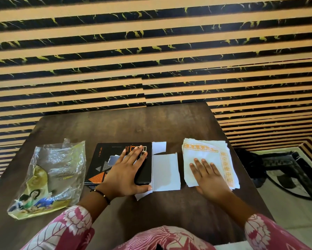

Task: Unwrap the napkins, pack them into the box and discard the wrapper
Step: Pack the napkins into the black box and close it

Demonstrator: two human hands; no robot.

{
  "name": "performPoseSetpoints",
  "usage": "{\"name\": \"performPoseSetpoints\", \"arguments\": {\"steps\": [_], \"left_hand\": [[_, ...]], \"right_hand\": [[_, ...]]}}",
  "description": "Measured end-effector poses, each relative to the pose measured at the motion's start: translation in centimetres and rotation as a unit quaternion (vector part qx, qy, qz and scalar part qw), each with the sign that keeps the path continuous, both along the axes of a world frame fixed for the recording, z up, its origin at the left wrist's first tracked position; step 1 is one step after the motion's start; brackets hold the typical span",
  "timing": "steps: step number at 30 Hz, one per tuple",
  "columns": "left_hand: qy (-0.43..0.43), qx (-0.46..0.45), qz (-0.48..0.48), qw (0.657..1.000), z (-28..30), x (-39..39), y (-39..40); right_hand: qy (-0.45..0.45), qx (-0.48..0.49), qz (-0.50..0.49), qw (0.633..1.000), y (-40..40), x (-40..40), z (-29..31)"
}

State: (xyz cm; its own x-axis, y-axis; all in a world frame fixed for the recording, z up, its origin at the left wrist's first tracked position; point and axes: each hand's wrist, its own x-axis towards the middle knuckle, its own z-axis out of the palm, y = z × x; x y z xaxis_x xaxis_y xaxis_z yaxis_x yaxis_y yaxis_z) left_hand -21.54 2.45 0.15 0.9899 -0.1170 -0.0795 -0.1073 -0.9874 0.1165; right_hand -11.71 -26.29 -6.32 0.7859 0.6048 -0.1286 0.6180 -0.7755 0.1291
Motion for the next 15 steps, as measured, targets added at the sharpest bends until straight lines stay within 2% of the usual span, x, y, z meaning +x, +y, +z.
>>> {"name": "performPoseSetpoints", "arguments": {"steps": [4,6,12,14,15], "left_hand": [[-0.001,-0.006,-0.004,1.0,0.1,-0.2,-0.1],[-0.002,-0.005,-0.008,1.0,0.1,-0.2,-0.1],[-0.013,-0.009,-0.013,1.0,-0.2,0.3,0.0],[-0.045,-0.047,-0.009,0.998,0.4,0.4,-0.9],[-0.064,-0.096,0.005,0.993,0.7,0.4,-1.9]], "right_hand": [[0.02,-0.027,-0.002,0.999,0.7,-0.1,2.0],[0.042,-0.002,-0.022,0.999,0.8,0.2,3.0],[0.054,0.215,-0.109,0.969,0.0,2.4,6.9],[0.044,0.279,-0.14,0.949,-0.3,3.1,8.6],[0.029,0.301,-0.151,0.941,-0.3,3.2,9.4]]}}
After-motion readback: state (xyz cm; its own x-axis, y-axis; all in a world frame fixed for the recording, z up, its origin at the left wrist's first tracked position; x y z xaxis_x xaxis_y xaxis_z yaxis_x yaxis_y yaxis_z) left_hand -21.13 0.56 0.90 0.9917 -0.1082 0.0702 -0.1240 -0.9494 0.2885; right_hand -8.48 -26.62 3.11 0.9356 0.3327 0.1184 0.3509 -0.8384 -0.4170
